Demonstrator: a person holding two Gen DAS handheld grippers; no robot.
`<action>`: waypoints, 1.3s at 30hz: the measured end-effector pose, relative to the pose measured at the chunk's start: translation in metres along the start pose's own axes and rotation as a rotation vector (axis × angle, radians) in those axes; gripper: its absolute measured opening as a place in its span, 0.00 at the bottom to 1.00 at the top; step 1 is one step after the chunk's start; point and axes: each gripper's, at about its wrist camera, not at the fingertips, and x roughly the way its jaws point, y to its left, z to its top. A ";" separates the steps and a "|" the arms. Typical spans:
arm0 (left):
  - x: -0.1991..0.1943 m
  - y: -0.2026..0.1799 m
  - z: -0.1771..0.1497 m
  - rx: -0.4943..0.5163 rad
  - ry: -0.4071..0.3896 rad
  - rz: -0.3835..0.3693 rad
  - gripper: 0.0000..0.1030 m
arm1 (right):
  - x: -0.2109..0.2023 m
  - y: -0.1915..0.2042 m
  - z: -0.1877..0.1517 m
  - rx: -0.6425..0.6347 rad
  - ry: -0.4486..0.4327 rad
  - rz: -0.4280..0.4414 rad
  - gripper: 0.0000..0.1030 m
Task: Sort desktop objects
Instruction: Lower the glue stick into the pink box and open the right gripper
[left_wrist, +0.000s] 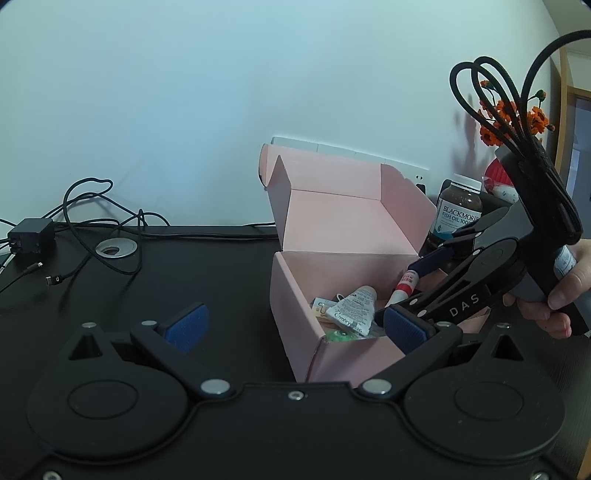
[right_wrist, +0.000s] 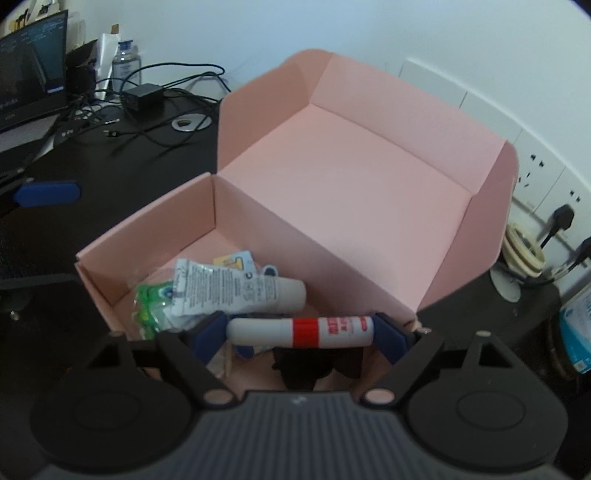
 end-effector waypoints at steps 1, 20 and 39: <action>0.000 0.000 0.000 0.000 0.000 0.000 1.00 | 0.001 0.000 0.002 0.010 0.008 0.010 0.82; -0.001 0.000 0.000 0.006 -0.003 0.000 1.00 | 0.026 -0.009 0.023 0.150 0.117 0.120 0.83; -0.001 -0.001 0.000 0.009 -0.006 0.003 1.00 | 0.031 0.002 0.020 0.144 0.113 0.025 0.83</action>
